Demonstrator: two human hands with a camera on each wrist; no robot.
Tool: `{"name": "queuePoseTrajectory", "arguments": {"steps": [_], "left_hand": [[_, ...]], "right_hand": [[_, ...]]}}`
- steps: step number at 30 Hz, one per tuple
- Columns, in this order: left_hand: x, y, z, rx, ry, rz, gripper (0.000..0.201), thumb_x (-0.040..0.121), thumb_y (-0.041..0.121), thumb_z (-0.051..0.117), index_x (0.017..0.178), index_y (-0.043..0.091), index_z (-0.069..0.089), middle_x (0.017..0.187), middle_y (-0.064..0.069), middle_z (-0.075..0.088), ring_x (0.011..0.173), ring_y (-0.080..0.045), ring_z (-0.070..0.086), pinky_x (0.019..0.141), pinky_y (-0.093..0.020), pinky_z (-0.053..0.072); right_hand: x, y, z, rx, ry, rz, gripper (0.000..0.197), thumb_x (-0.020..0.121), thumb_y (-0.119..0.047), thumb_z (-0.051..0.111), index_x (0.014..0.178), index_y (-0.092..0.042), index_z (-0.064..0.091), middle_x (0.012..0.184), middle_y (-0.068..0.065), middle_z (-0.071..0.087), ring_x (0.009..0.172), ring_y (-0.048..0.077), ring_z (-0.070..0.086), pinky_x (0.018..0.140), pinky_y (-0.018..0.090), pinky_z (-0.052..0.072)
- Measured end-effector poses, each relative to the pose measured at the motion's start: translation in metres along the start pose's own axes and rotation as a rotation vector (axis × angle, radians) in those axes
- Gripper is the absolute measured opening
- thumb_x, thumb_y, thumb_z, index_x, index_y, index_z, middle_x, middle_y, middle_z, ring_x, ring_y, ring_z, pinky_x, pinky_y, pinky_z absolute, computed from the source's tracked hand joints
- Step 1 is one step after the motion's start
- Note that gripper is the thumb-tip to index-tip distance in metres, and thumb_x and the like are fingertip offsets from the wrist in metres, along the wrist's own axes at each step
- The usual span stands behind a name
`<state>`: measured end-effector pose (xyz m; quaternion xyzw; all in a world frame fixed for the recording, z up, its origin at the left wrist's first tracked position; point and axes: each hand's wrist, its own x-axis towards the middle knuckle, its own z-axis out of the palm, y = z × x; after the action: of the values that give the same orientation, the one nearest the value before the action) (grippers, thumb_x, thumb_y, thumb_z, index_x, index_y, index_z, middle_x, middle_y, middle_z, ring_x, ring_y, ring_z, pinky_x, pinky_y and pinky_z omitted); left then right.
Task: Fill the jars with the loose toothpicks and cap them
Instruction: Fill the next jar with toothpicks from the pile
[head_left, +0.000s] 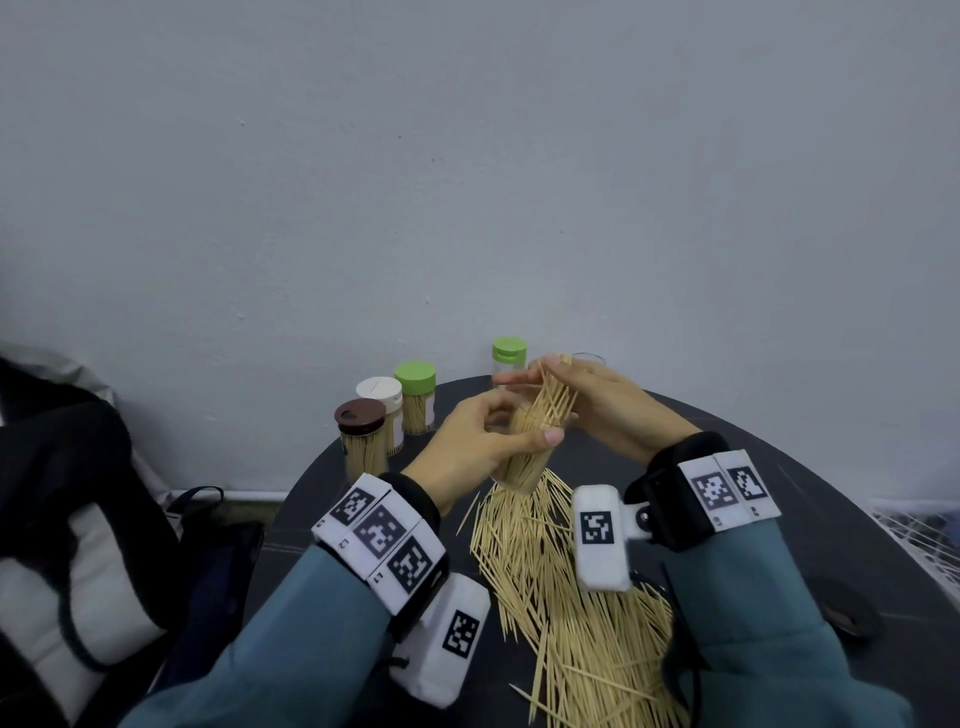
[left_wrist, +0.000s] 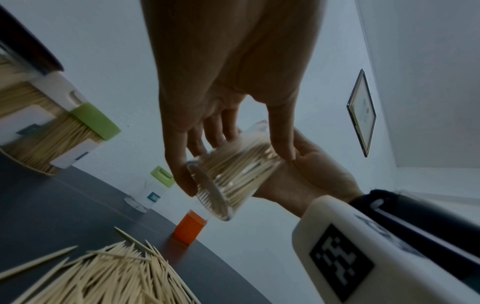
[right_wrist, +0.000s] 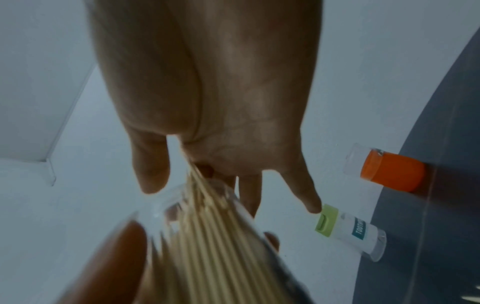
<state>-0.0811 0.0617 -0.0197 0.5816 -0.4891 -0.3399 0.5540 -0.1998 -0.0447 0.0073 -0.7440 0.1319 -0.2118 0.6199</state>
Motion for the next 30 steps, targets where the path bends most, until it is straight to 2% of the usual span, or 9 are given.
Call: {"name": "queuePoseTrajectory", "arguments": {"steps": [5,9,11,13,16,20,24,27,30], "left_hand": [[-0.0011,-0.0001,0.0022,-0.012,-0.023,-0.019,0.043,0.077,0.021,0.074,0.116,0.013,0.059,0.111,-0.002,0.066,0.103,-0.012,0.061,0.081,-0.022,0.049],[-0.0009,0.0003,0.0002,-0.045,-0.003,-0.040,0.048,0.070,0.031,0.075,0.112,0.012,0.061,0.112,-0.005,0.067,0.109,-0.019,0.061,0.095,-0.039,0.049],[-0.0013,0.0012,-0.0005,-0.053,0.001,-0.039,0.050,0.066,0.035,0.074,0.110,0.014,0.062,0.110,-0.004,0.068,0.107,-0.018,0.062,0.097,-0.042,0.048],[-0.0015,0.0020,-0.0005,-0.058,0.011,-0.033,0.056,0.060,0.040,0.074,0.109,0.015,0.062,0.109,-0.003,0.069,0.107,-0.018,0.062,0.098,-0.044,0.047],[-0.0010,0.0010,-0.0008,-0.053,0.021,-0.037,0.057,0.059,0.040,0.074,0.109,0.014,0.063,0.109,-0.004,0.068,0.107,-0.018,0.062,0.099,-0.046,0.047],[0.0002,-0.0010,-0.0015,-0.036,0.037,-0.043,0.048,0.065,0.036,0.076,0.106,0.016,0.063,0.110,-0.004,0.067,0.109,-0.019,0.061,0.098,-0.045,0.047],[0.0014,-0.0030,-0.0020,-0.021,0.041,-0.044,0.044,0.071,0.033,0.076,0.109,0.015,0.062,0.112,-0.004,0.067,0.110,-0.018,0.060,0.090,-0.035,0.048],[0.0018,-0.0046,-0.0024,-0.002,0.021,-0.053,0.040,0.077,0.026,0.074,0.113,0.014,0.061,0.115,-0.004,0.065,0.111,-0.016,0.059,0.081,-0.027,0.045],[0.0026,-0.0043,-0.0038,0.009,0.037,-0.050,0.040,0.077,0.026,0.074,0.113,0.014,0.061,0.115,-0.002,0.065,0.110,-0.014,0.058,0.076,-0.024,0.045]], "right_hand": [[0.0023,0.0012,0.0031,0.098,-0.064,-0.056,0.033,0.095,-0.030,0.043,0.077,-0.022,0.070,0.118,0.011,0.064,0.112,0.025,0.060,0.098,0.042,0.046],[0.0074,0.0007,0.0036,0.199,0.001,-0.024,0.042,0.092,-0.046,0.029,0.066,-0.016,0.044,0.115,0.015,0.065,0.111,0.032,0.058,0.100,0.047,0.038],[0.0084,0.0016,0.0016,0.218,0.035,-0.018,0.045,0.093,-0.048,0.024,0.066,-0.016,0.040,0.113,0.012,0.066,0.113,0.030,0.058,0.101,0.046,0.036],[0.0078,0.0037,0.0006,0.187,0.051,-0.026,0.045,0.099,-0.037,0.021,0.066,-0.016,0.042,0.113,0.010,0.066,0.112,0.027,0.059,0.101,0.046,0.036],[0.0068,0.0063,0.0012,0.106,0.040,-0.041,0.054,0.101,-0.024,0.023,0.062,-0.021,0.060,0.119,0.011,0.063,0.118,0.027,0.054,0.105,0.047,0.035],[0.0051,0.0065,-0.0004,0.086,-0.003,-0.039,0.023,0.091,-0.026,0.037,0.082,-0.015,0.055,0.126,0.008,0.060,0.120,0.024,0.053,0.103,0.044,0.037],[0.0029,0.0066,0.0025,0.008,-0.075,-0.004,0.034,0.096,-0.029,0.031,0.117,-0.020,0.056,0.131,-0.002,0.055,0.123,0.016,0.051,0.109,0.039,0.034],[0.0041,0.0065,0.0045,-0.075,-0.085,0.072,0.037,0.102,-0.022,0.023,0.119,-0.025,0.055,0.125,-0.002,0.059,0.119,0.016,0.054,0.113,0.044,0.029],[0.0031,0.0055,0.0026,-0.096,-0.083,0.120,0.034,0.100,-0.026,0.028,0.117,-0.028,0.057,0.123,0.002,0.061,0.120,0.018,0.053,0.114,0.047,0.025]]}}
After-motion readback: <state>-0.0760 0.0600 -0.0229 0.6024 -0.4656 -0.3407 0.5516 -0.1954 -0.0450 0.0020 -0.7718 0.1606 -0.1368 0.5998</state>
